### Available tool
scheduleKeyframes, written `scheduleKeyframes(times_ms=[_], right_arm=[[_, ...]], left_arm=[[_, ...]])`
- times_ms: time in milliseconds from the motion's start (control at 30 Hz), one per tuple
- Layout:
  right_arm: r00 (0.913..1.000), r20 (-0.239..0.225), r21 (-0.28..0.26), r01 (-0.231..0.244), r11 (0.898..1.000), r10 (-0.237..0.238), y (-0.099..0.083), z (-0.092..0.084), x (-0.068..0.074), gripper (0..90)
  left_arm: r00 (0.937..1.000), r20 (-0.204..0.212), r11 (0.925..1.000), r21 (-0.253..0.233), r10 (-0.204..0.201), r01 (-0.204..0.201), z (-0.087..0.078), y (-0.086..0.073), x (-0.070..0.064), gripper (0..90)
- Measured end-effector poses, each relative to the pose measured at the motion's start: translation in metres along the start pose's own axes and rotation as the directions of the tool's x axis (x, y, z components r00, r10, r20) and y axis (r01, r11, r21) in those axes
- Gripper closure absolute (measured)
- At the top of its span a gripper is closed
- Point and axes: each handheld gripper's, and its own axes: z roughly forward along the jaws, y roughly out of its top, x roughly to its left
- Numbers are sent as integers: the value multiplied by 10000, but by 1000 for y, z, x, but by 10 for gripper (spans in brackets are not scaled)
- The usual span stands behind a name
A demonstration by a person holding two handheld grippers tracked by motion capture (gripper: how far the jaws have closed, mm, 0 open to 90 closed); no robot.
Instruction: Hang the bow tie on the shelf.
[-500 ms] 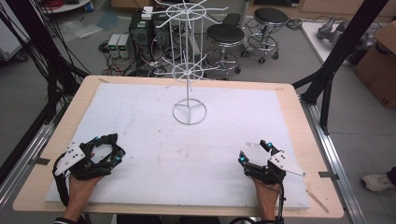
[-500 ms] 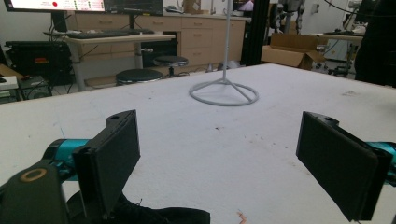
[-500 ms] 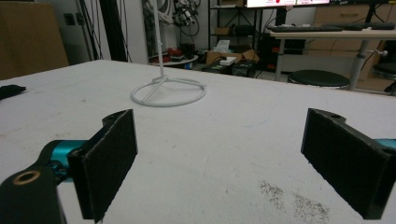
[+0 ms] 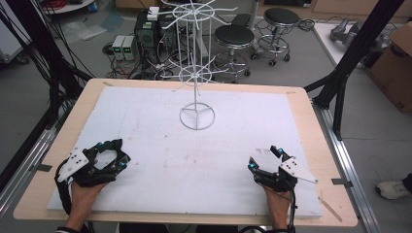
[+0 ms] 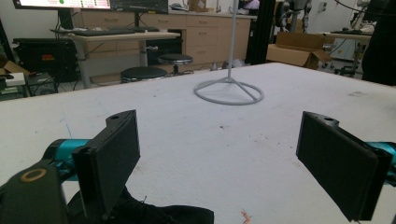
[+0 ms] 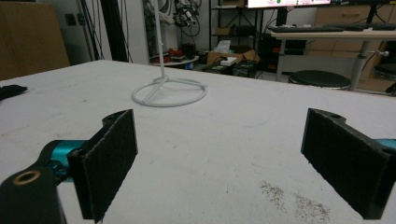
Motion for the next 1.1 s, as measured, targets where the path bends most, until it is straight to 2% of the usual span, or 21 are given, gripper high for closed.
scheduleKeyframes(times_ms=[267,433,533,700,767,800,833,867,933,1000,1100], right_arm=[[10000,-35,74,-4,10000,4,0,0,0,97],[10000,-43,59,-22,10000,22,0,0,0,97],[10000,-42,67,-31,10000,31,0,0,0,97],[10000,-58,78,-52,10000,53,0,1,-1,97],[10000,-56,78,-48,10000,48,0,1,0,97],[10000,-40,78,-29,10000,29,0,1,0,97],[10000,-56,97,-32,9999,33,0,1,0,97],[10000,-61,100,-25,9999,26,0,1,0,97],[10000,-67,116,11,9999,-11,0,1,0,97],[10000,-62,124,-29,9999,30,0,1,0,97],[10000,-65,125,-13,9999,13,0,1,0,97]], left_arm=[[10000,46,10000,1,60,-60,0,0,0,139],[9999,-120,9996,279,56,-52,-3,2,1,139],[9999,-107,9997,241,-54,57,-6,5,2,139],[10000,27,9987,508,-26,25,-8,11,4,139],[9994,350,9974,716,-67,42,-10,18,8,140],[9994,350,9974,716,-67,42,-10,18,8,141],[9988,484,9952,971,83,-130,-11,23,10,141],[9988,484,9952,971,83,-130,-11,23,10,141],[9972,718,9911,1298,215,-307,-13,32,14,141],[9968,771,9900,1373,229,-333,-13,34,14,142],[9925,1182,9793,1947,324,-552,-15,41,17,170]])
